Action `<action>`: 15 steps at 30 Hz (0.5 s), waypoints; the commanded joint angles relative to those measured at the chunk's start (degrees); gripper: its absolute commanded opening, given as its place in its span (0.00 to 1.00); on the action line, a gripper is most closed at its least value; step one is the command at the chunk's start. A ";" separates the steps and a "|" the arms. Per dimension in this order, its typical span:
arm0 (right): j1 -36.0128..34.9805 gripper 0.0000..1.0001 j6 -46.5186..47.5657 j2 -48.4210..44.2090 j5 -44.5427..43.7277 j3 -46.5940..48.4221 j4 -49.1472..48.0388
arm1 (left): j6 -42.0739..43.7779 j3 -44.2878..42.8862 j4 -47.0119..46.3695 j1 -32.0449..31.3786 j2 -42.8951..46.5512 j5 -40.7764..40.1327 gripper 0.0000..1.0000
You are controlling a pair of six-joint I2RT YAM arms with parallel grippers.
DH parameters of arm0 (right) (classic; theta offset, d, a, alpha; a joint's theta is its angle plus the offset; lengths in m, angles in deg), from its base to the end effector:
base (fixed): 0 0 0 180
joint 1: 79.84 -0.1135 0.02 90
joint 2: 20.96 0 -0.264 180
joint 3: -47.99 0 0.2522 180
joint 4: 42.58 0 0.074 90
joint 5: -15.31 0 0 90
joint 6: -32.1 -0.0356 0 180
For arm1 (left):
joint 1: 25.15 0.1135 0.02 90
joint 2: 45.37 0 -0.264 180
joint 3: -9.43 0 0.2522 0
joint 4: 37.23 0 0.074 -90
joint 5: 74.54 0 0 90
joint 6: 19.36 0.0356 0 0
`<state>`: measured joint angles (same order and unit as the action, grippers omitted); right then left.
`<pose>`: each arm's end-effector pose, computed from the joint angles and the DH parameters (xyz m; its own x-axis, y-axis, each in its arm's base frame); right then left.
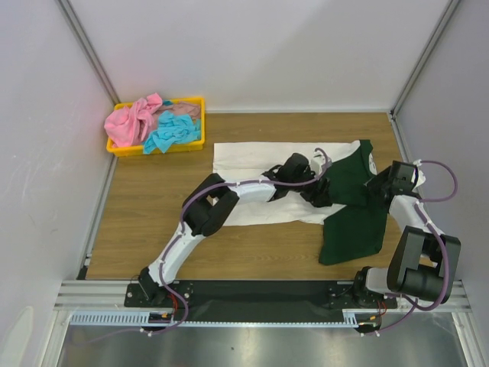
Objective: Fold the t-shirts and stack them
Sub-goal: Fold the tshirt
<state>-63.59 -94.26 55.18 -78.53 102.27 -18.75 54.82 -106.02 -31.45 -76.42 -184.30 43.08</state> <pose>0.2560 -0.0771 0.1975 -0.3611 0.7214 -0.5910 0.6683 0.6421 0.3755 0.3265 -0.4335 0.1349 -0.5516 0.3017 -0.7776 0.8251 0.3337 -0.4558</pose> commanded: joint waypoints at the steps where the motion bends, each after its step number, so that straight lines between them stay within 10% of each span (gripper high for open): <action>1: 0.27 0.64 0.76 -1.70 -0.12 0.01 0.48 | 1.84 5.52 -3.95 -0.41 7.34 4.63 0.74; 15: 0.27 0.62 1.82 -1.61 2.78 -2.54 1.18 | 3.59 14.85 -8.36 -0.50 12.19 5.44 0.69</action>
<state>-63.59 -93.62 54.99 -76.56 99.58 -17.42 56.24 -91.59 -37.95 -76.53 -176.59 48.17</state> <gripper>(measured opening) 0.621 0.692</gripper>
